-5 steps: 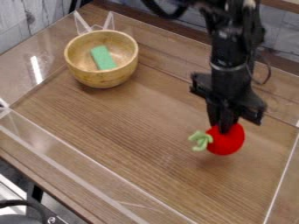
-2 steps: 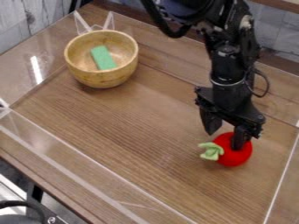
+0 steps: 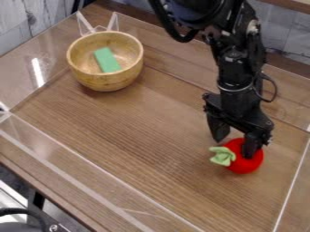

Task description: Move the red fruit to the right side of the table

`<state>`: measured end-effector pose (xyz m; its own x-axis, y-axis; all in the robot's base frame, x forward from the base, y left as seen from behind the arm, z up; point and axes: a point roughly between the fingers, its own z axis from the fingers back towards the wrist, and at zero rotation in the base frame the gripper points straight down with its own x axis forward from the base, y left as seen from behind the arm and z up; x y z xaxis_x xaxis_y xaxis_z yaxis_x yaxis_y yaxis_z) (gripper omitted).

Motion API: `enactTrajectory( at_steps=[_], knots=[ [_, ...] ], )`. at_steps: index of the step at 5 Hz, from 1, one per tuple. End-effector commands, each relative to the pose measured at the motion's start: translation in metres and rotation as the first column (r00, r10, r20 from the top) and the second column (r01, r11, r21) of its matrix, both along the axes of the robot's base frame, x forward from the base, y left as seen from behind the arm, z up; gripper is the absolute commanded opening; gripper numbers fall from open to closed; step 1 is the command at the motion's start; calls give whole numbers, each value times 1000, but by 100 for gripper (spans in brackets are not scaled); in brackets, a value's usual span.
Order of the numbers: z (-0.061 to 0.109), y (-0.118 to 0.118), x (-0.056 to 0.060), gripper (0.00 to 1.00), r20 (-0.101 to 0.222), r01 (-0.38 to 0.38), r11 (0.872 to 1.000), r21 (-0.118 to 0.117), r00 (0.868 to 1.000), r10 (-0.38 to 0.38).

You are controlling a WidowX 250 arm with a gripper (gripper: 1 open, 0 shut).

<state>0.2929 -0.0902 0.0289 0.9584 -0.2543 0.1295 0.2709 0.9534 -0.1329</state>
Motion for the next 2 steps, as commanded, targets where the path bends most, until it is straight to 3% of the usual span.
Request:
enactTrajectory(
  at_steps=[1, 2],
  knots=[
    [-3, 5, 5, 100, 3, 9, 1000, 8, 1000, -9],
    [-7, 7, 6, 100, -8, 13, 1000, 13, 1000, -12]
  ],
)
